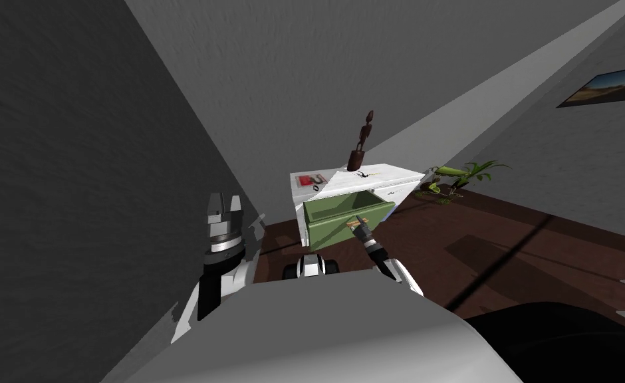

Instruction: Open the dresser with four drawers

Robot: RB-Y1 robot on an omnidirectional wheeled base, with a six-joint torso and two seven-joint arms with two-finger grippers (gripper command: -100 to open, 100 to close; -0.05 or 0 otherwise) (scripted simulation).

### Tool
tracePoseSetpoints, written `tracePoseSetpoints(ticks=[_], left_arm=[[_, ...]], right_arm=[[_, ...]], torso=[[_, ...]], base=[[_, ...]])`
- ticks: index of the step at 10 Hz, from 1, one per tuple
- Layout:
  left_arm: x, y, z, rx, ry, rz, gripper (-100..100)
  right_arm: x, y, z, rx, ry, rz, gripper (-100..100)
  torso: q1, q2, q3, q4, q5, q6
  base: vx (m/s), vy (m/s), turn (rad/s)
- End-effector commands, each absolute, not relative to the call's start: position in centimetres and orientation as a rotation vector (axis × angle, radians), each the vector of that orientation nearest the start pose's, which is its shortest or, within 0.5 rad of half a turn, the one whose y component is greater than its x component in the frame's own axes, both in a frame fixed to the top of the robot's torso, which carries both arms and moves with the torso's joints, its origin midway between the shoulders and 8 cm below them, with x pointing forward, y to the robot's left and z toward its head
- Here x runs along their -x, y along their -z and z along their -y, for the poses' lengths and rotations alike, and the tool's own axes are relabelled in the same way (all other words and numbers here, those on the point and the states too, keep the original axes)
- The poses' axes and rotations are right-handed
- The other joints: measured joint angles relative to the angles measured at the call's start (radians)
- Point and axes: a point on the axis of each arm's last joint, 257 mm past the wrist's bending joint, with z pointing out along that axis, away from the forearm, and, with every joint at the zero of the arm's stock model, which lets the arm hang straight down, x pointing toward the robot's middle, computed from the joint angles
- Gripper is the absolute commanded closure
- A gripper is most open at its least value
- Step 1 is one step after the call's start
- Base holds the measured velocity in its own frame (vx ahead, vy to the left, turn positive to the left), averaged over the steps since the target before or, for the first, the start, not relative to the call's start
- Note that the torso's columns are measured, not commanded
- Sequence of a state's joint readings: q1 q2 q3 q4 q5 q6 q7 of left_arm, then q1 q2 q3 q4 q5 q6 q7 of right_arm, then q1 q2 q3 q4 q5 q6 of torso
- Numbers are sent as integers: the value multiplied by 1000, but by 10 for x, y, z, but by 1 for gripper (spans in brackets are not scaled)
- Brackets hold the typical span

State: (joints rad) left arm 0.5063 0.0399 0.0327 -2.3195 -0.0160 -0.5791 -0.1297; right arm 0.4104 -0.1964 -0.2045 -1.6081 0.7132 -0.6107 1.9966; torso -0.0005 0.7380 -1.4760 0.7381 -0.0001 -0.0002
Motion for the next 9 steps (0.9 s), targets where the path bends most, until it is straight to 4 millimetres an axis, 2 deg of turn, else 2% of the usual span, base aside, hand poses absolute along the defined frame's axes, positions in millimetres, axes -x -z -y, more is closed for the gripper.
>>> tracePoseSetpoints(ticks=[1, 2, 3, 4, 9], left_arm=[[-320, -54, -278, 476, 1163, -600, 0], [-320, -54, -278, 476, 1163, -600, 0], [-320, -54, -278, 476, 1163, -600, 0], [-320, -54, -278, 476, 1163, -600, 0], [-320, -54, -278, 476, 1163, -600, 0]], right_arm=[[-399, 254, 338, 1098, 965, -1157, -100], [-402, 247, 343, 1095, 968, -1158, -100], [-401, 258, 340, 1106, 961, -1168, -100], [-401, 259, 342, 1105, 961, -1176, 0], [-399, 264, 343, 1110, 960, -1189, 0]], torso=[[0, 1, 0, 1, 1, 0], [1, 3, 1, 3, 2, 1], [3, 5, 2, 6, 5, 1], [3, 5, 2, 4, 3, 1], [1, 1, 0, 1, 1, 0]], base=[[-47, 40, 37], [-41, 45, 31], [-11, 16, 4], [0, 0, 0], [0, 0, 0]])
